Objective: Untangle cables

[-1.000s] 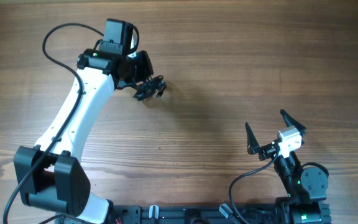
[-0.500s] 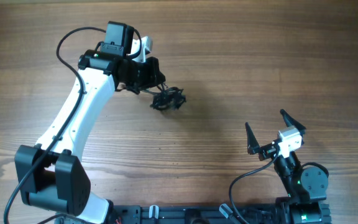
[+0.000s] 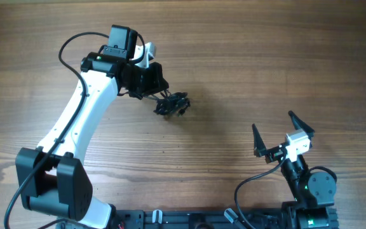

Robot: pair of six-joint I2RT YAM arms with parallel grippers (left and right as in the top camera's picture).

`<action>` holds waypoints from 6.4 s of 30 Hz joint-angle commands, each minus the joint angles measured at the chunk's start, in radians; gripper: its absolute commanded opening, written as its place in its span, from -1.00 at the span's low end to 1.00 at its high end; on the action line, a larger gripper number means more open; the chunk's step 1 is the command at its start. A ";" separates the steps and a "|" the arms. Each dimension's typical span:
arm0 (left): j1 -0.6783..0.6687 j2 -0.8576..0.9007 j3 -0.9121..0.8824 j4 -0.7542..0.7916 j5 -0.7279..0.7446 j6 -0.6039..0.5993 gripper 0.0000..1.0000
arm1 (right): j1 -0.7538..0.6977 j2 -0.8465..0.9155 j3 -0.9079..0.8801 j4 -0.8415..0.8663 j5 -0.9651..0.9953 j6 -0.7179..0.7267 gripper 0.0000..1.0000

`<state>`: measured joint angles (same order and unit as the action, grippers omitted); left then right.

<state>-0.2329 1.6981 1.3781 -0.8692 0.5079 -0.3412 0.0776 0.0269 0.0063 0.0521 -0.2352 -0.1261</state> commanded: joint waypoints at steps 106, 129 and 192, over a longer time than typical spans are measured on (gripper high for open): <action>-0.090 0.150 -0.021 0.097 -0.319 -0.483 -0.85 | 0.526 1.619 1.032 -0.330 -0.076 0.642 0.01; -0.090 0.150 -0.021 0.101 -0.266 -0.482 -0.87 | 0.591 1.619 1.012 -0.298 0.021 0.640 -0.32; -0.090 0.150 -0.021 0.102 -0.319 -0.483 -0.88 | 0.740 1.634 1.013 -0.230 0.177 0.925 -0.42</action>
<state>-0.3199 1.8233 1.3712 -0.7601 0.2161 -0.8181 0.8356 1.7233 1.0161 -0.1795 0.0437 0.8368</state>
